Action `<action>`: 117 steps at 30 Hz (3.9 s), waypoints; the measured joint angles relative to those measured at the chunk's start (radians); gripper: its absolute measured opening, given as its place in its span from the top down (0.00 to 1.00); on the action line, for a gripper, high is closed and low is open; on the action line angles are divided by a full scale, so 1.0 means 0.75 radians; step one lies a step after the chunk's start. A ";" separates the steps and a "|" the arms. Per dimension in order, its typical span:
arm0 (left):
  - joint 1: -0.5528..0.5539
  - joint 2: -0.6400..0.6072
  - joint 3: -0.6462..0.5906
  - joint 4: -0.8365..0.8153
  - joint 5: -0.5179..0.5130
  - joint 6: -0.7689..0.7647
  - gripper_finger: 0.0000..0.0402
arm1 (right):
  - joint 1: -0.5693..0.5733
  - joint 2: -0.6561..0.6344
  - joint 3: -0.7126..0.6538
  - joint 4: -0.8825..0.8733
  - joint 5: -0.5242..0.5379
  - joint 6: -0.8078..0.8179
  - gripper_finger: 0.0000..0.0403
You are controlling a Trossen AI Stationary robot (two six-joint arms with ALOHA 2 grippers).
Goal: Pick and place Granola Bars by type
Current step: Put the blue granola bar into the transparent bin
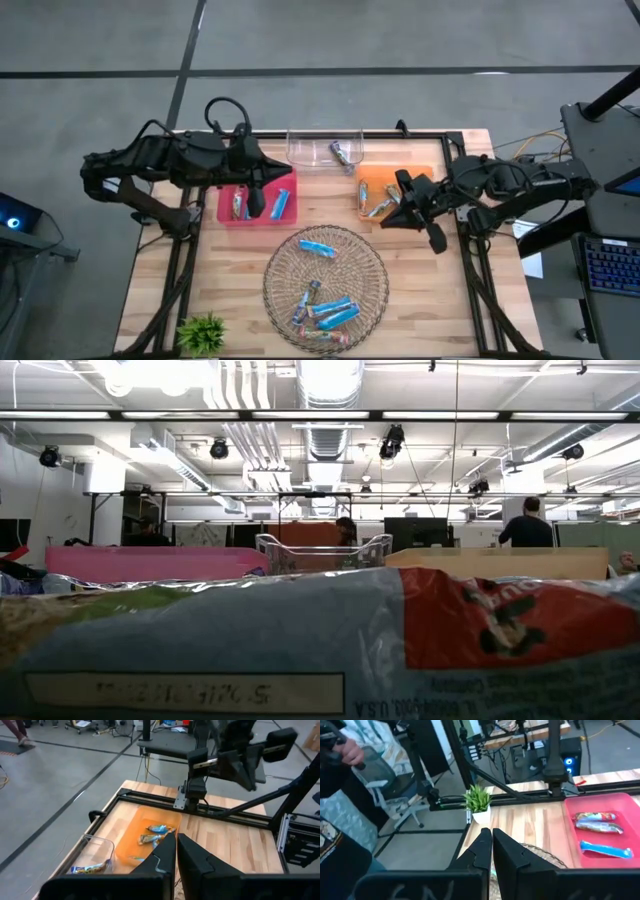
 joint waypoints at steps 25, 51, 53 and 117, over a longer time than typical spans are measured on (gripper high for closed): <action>-0.052 -0.069 -0.018 -0.058 0.032 0.031 1.00 | 0.201 0.425 0.476 -0.360 -0.008 -0.059 0.98; -0.072 -0.553 -0.592 0.118 0.126 0.020 1.00 | 0.276 0.636 0.477 -0.466 0.029 0.014 0.98; -0.072 -0.560 -0.592 0.115 0.127 0.026 1.00 | 0.287 0.667 0.483 -0.463 0.027 0.014 0.98; -0.072 -0.568 -0.589 -0.003 0.130 -0.011 1.00 | 0.457 1.433 0.987 -0.951 0.099 0.015 0.45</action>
